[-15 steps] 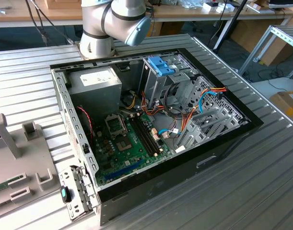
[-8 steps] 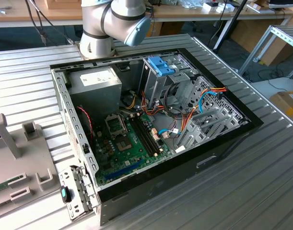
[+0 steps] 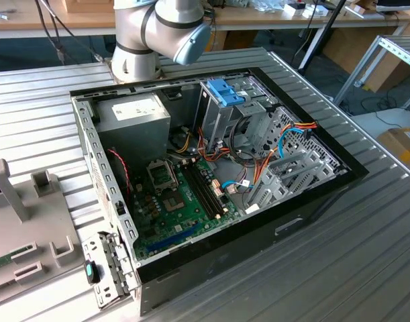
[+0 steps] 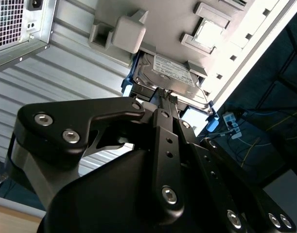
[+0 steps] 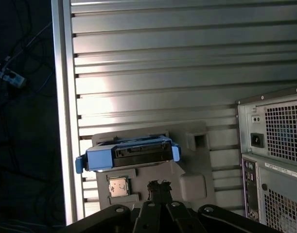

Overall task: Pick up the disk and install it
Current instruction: 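Reach for the disk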

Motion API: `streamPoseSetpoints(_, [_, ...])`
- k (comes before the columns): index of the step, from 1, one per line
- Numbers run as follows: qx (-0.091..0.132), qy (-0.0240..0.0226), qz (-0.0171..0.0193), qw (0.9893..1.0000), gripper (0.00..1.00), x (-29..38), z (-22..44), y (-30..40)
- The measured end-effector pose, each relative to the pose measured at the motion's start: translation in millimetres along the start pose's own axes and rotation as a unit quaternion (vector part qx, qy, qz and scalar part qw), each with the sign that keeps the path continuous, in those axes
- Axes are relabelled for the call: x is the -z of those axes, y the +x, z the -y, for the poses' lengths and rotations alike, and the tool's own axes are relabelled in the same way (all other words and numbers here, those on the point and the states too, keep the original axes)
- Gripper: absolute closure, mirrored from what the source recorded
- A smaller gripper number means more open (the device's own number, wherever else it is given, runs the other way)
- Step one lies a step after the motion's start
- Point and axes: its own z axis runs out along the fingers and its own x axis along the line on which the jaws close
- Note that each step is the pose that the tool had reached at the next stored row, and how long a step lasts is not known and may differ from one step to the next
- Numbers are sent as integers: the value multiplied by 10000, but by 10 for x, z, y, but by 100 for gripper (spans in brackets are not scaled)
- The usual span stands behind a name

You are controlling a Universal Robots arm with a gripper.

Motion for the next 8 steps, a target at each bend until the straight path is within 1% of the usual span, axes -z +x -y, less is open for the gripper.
streamPoseSetpoints(2, [0, -1, 1, 10000, 89, -8, -9, 13])
streamPoseSetpoints(5, [0, 0, 0, 10000, 89, -19, -44, 94])
streamPoseSetpoints(6, [0, 0, 0, 10000, 89, -21, -48, 107])
streamPoseSetpoints(8, [0, 0, 0, 10000, 89, -20, -48, 109])
